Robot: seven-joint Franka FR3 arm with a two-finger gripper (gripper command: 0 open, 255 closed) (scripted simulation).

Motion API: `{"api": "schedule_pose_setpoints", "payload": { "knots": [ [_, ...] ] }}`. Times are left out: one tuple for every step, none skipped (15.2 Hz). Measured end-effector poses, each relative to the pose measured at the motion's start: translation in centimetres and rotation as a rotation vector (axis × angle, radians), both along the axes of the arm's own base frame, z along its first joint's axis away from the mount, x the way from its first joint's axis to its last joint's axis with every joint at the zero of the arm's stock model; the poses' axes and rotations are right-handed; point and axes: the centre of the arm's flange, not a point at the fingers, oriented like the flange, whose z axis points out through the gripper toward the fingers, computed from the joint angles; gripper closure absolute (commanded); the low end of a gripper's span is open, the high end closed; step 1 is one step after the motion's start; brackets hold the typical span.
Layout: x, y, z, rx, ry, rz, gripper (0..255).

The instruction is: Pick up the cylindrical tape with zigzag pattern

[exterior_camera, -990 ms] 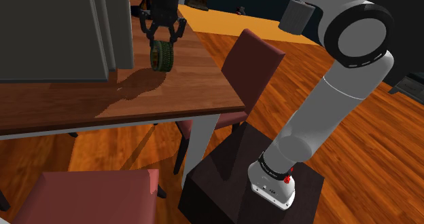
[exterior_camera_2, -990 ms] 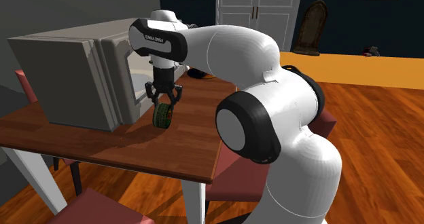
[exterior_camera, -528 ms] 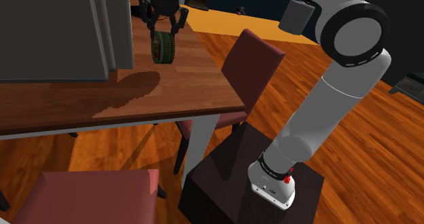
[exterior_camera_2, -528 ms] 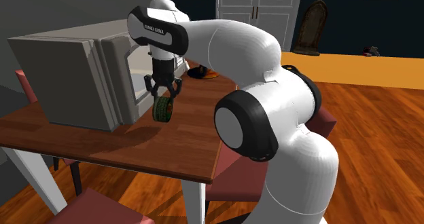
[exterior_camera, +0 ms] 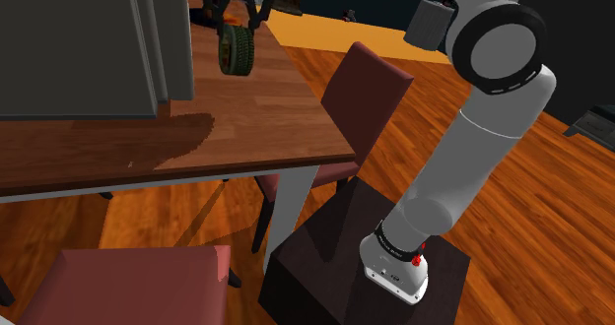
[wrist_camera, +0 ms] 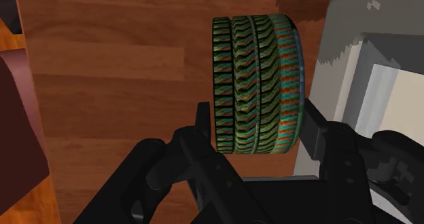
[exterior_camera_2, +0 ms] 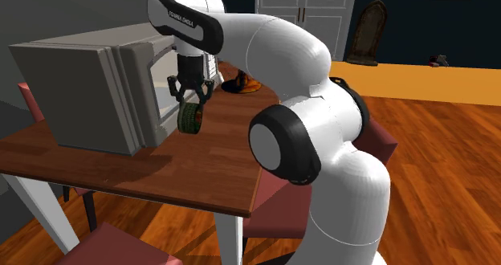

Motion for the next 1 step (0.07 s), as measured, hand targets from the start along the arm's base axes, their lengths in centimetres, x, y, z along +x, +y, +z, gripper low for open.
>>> {"api": "schedule_pose_setpoints", "payload": {
  "knots": [
    [-0.03,-0.02,0.40,0.000,0.000,0.000,255]
  ]
}}
